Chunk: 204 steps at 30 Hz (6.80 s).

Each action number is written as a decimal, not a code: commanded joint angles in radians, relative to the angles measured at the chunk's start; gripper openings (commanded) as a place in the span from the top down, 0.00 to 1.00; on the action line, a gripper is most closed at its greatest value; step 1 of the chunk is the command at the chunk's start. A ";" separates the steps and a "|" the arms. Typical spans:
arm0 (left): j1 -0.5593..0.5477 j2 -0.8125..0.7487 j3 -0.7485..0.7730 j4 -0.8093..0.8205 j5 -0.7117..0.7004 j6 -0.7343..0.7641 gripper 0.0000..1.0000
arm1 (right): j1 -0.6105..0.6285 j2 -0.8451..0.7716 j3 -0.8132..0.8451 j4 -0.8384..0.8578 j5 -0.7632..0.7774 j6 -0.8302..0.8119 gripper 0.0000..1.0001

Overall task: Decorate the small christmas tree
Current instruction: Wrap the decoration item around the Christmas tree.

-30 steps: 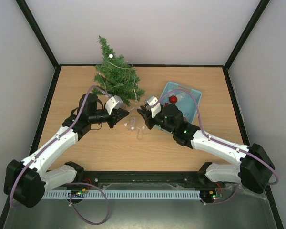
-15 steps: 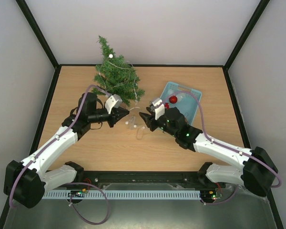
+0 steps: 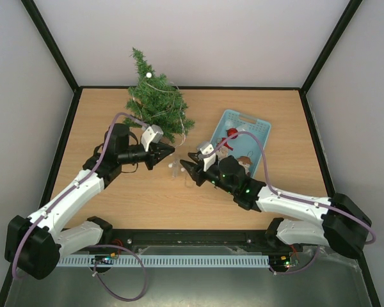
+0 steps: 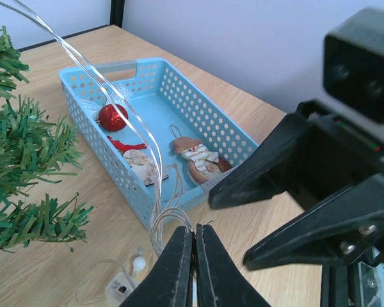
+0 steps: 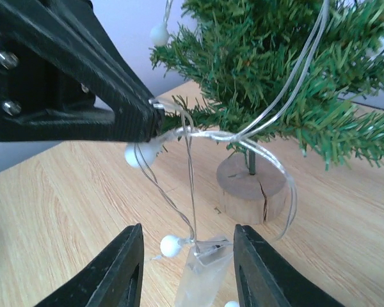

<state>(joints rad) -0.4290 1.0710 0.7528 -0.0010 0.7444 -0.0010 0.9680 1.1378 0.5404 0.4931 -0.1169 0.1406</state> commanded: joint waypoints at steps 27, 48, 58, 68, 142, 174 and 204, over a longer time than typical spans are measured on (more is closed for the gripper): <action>-0.004 -0.029 0.022 0.065 0.074 -0.076 0.98 | 0.020 0.311 0.068 0.291 0.108 -0.071 0.63; -0.004 -0.024 0.026 0.044 0.087 -0.060 0.98 | 0.023 0.286 0.032 0.372 0.032 -0.076 0.57; -0.004 -0.035 0.025 0.036 0.089 -0.080 0.98 | 0.021 0.297 0.062 0.390 0.078 -0.121 0.63; 0.002 -0.031 0.047 0.009 0.056 -0.076 0.98 | 0.022 0.204 0.003 0.322 0.019 -0.291 0.98; 0.047 0.003 0.057 0.197 0.208 -0.497 0.98 | 0.040 0.182 -0.048 0.519 -0.105 -0.787 0.71; 0.044 -0.029 0.022 0.252 0.139 -0.546 0.98 | 0.040 0.154 -0.056 0.479 -0.011 -0.402 0.73; 0.019 -0.025 0.020 0.252 0.115 -0.540 0.98 | 0.040 0.170 0.023 0.450 0.054 -0.443 0.98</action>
<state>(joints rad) -0.4057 1.0607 0.7837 0.2260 0.8734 -0.5472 1.0019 1.3300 0.5591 0.9474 -0.1051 -0.3286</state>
